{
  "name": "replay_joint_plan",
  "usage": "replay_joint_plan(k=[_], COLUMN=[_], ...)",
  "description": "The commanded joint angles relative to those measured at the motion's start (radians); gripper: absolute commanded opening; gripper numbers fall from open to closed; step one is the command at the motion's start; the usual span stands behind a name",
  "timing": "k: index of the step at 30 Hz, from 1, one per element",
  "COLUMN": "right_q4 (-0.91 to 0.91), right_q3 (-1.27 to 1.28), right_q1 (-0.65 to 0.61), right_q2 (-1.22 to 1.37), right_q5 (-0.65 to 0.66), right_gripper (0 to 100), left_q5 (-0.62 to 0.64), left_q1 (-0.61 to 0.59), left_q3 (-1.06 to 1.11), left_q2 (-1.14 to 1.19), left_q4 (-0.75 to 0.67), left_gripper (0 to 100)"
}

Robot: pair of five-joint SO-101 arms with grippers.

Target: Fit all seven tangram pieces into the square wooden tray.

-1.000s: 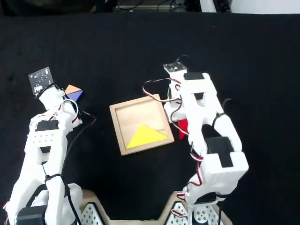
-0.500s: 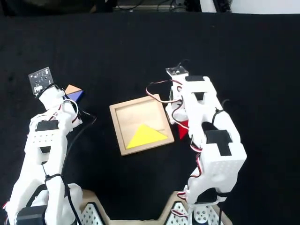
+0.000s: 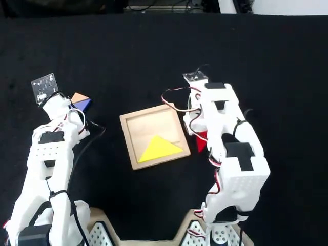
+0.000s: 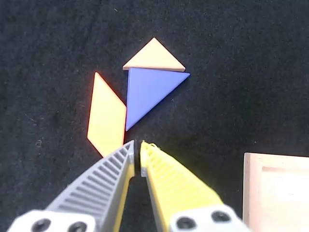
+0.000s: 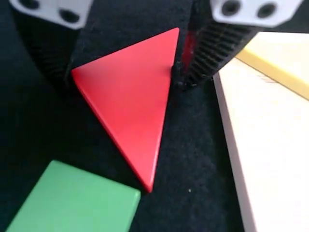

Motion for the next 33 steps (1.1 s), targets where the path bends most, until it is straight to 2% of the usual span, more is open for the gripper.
replay_joint_plan(k=[1, 16, 26, 30, 33], right_q4=[-0.028, -0.017, 0.017, 0.086, 0.106], right_q3=[-0.035, -0.042, 0.016, 0.015, 0.012], right_q1=[0.014, 0.017, 0.009, -0.089, -0.183], right_q2=[0.005, -0.015, -0.237, -0.329, -0.394], right_q5=[0.012, 0.012, 0.006, 0.002, -0.055], right_gripper=[29.3, 29.2, 29.2, 29.2, 29.2], left_q5=[0.003, 0.003, 0.003, 0.003, 0.011], left_q1=[-0.01, -0.013, -0.013, -0.019, -0.053], left_q3=[-0.051, -0.051, -0.051, -0.051, -0.054], left_q2=[-0.003, -0.003, -0.003, -0.003, -0.003], left_q4=[-0.018, -0.018, -0.018, -0.018, -0.018], left_gripper=[3, 3, 3, 3, 3])
